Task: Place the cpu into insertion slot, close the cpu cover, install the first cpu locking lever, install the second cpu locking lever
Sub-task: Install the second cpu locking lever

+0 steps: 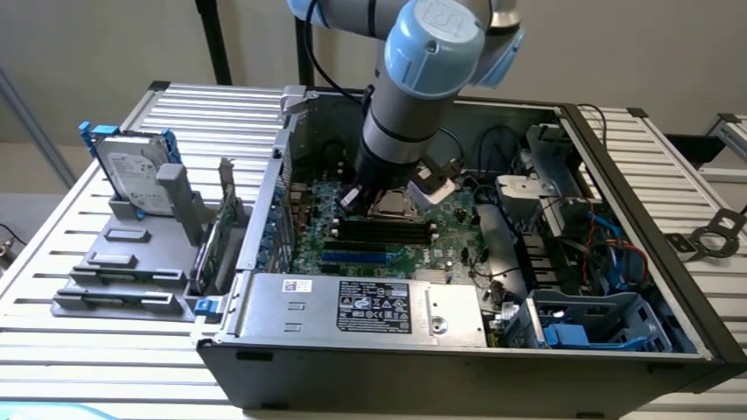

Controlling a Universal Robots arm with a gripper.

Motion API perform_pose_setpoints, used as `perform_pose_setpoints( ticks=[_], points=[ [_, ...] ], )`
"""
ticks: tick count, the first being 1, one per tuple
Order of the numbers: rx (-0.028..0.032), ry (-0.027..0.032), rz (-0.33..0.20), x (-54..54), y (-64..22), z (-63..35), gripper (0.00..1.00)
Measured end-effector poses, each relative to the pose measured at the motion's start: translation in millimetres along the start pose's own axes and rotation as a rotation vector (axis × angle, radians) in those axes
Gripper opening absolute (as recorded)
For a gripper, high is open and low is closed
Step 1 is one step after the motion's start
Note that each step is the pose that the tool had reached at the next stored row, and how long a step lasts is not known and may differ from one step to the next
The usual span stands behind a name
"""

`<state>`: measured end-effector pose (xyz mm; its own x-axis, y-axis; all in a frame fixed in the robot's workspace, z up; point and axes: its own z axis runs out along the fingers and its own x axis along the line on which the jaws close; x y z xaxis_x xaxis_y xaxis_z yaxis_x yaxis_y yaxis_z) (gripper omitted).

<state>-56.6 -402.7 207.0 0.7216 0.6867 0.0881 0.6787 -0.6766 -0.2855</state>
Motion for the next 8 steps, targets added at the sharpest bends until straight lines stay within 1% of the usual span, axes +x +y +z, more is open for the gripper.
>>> perform_pose_setpoints(
  ticks=[3,8],
  points=[
    [-0.0025,0.0023,-0.001,0.2,-0.1,2.9,0.11],
    [-0.005,0.0046,-0.002,0.0,-0.4,6.9,0.11]
  ],
)
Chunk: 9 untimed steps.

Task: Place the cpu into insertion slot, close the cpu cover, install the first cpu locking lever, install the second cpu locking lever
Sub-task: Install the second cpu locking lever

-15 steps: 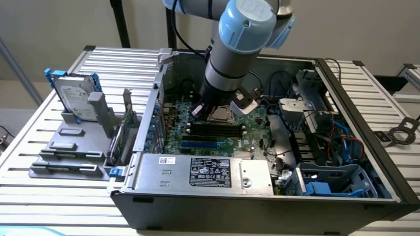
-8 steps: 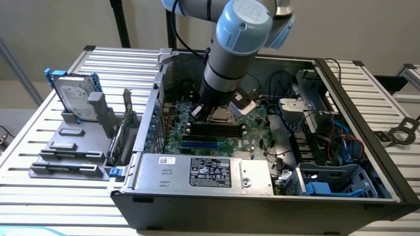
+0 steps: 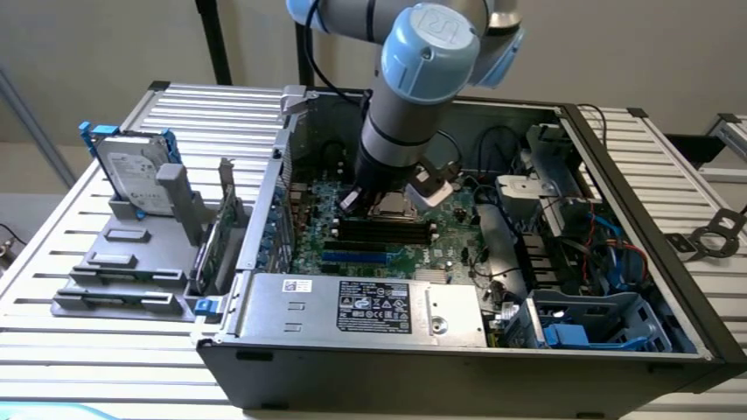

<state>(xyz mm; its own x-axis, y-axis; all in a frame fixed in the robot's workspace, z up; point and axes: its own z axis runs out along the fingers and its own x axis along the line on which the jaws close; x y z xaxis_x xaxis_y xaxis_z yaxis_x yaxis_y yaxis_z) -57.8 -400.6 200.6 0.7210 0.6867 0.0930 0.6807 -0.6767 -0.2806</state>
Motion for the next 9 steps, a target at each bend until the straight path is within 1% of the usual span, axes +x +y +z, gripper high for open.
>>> perform_pose_setpoints(
  ticks=[5,9],
  points=[
    [-0.0002,0.0002,0.0,-2.2,-2.2,1.5,0.11],
    [-0.0002,0.0002,0.0,-1.8,-2.9,2.2,0.11]
  ],
)
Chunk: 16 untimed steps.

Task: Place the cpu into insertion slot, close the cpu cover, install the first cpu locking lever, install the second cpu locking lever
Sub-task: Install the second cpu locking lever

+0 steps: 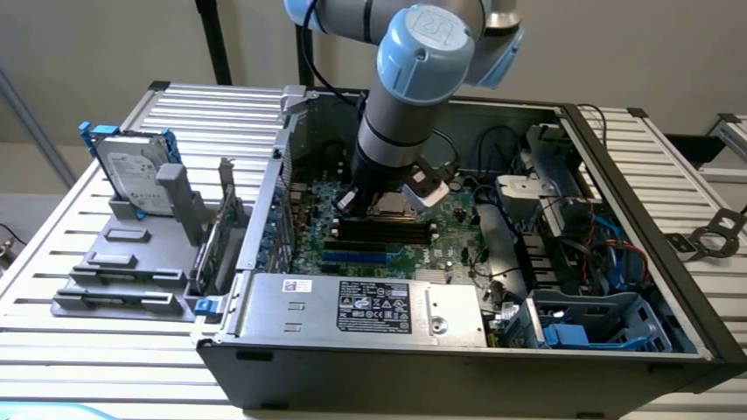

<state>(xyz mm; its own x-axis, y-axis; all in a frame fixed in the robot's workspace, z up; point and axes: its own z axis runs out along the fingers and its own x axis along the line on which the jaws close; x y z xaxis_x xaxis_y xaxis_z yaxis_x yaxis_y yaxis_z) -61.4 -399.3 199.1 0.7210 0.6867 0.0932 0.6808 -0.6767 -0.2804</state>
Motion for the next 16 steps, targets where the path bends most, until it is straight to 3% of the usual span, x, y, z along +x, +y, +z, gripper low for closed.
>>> perform_pose_setpoints(
  ticks=[8,14,16],
  points=[
    [0.0028,0.0026,0.0,-0.6,-1.4,0.4,0.11],
    [0.0149,0.0161,-0.003,-1.4,-1.8,1.0,0.11],
    [0.0155,0.0186,-0.004,-1.4,-1.6,1.9,0.11]
  ],
)
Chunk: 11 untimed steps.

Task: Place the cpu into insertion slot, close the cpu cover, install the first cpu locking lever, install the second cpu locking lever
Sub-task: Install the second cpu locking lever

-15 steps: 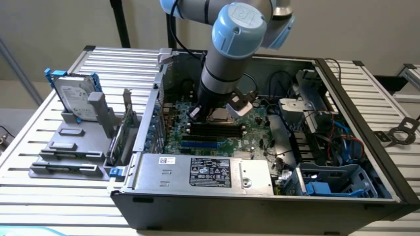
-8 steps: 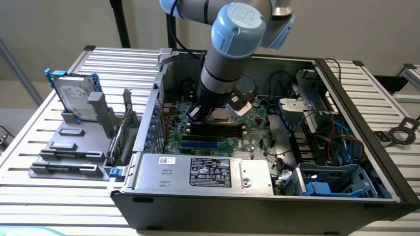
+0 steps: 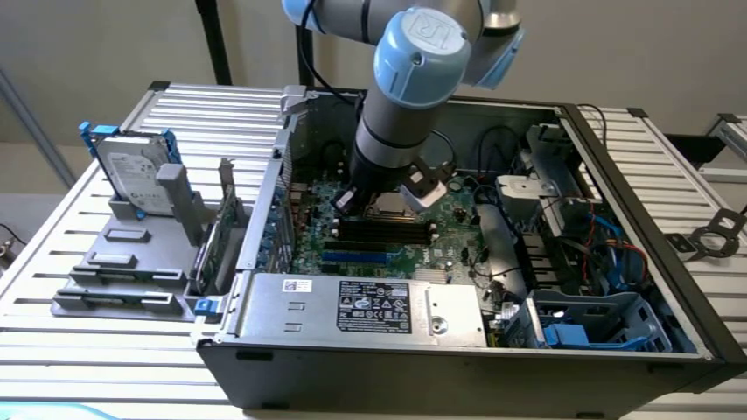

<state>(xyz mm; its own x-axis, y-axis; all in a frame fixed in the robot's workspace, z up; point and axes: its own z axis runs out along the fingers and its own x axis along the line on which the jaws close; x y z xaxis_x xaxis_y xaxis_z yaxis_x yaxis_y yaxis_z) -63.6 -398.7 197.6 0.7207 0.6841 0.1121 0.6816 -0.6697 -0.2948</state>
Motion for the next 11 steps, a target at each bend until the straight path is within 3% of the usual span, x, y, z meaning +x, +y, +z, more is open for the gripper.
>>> perform_pose_setpoints(
  ticks=[5,11],
  points=[
    [-0.0045,0.0044,-0.002,-0.4,1.0,3.6,0.11],
    [-0.006,0.0012,-0.001,-0.1,0.2,1.7,0.11]
  ],
)
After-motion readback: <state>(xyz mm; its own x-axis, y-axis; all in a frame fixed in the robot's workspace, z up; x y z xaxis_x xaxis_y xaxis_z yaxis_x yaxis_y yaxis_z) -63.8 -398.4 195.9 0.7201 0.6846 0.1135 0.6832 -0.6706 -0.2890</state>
